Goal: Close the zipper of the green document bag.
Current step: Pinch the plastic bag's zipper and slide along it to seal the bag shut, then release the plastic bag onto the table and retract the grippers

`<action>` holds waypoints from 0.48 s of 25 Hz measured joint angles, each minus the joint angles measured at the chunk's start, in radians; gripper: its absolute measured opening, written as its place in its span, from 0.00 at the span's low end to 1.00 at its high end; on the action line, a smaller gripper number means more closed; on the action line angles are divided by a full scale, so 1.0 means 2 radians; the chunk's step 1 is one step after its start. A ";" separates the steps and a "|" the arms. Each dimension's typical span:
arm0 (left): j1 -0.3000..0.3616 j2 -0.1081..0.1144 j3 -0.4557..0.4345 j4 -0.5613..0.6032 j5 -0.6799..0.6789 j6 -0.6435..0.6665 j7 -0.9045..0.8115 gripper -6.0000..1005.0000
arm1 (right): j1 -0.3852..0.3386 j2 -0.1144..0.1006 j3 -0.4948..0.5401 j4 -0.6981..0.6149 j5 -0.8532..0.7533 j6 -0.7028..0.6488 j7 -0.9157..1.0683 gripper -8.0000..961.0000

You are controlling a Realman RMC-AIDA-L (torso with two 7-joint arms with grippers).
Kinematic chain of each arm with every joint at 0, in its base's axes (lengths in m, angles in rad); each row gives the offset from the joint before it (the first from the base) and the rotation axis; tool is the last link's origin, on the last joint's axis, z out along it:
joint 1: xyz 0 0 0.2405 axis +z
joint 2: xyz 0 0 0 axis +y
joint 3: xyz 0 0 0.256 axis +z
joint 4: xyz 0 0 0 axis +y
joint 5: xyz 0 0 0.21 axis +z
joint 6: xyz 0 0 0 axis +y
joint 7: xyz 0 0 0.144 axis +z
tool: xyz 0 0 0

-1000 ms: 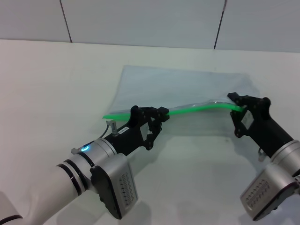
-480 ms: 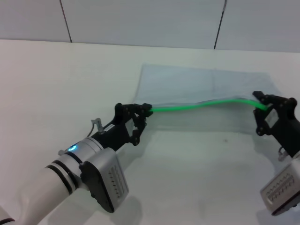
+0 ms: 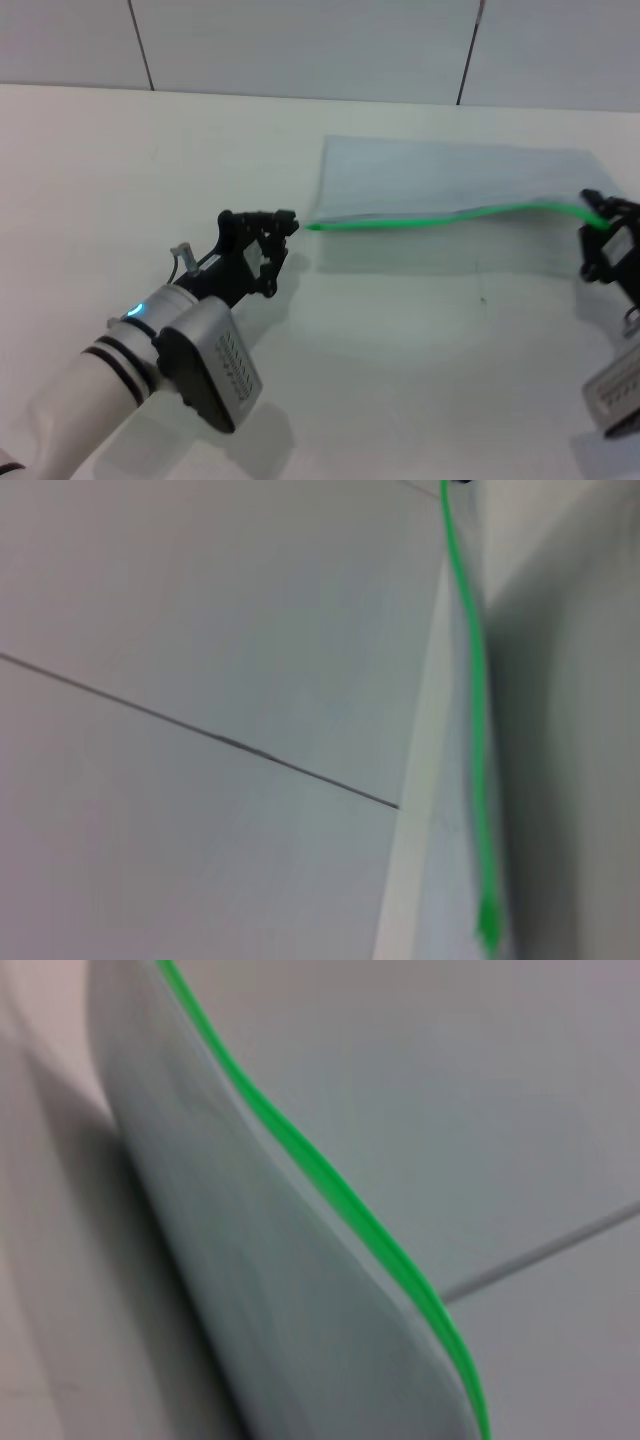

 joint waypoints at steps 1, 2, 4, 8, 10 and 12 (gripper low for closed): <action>-0.002 -0.001 -0.003 -0.001 -0.002 0.003 -0.008 0.09 | 0.000 0.000 0.008 0.000 0.013 0.001 0.001 0.17; -0.004 -0.001 -0.006 -0.002 -0.002 0.007 -0.016 0.10 | 0.000 0.001 0.013 -0.001 0.028 0.002 0.002 0.17; -0.005 -0.001 -0.008 -0.005 -0.002 0.028 -0.044 0.10 | 0.001 0.001 0.020 -0.002 0.062 0.001 0.007 0.18; -0.005 0.000 -0.008 -0.007 -0.002 0.073 -0.109 0.10 | -0.001 0.001 0.020 0.000 0.107 -0.014 0.037 0.18; -0.004 0.000 -0.012 -0.004 -0.003 0.098 -0.151 0.17 | -0.003 0.001 0.020 0.000 0.120 -0.028 0.059 0.18; -0.004 0.001 -0.016 -0.003 -0.003 0.117 -0.187 0.25 | -0.008 0.001 0.020 -0.002 0.126 -0.048 0.084 0.23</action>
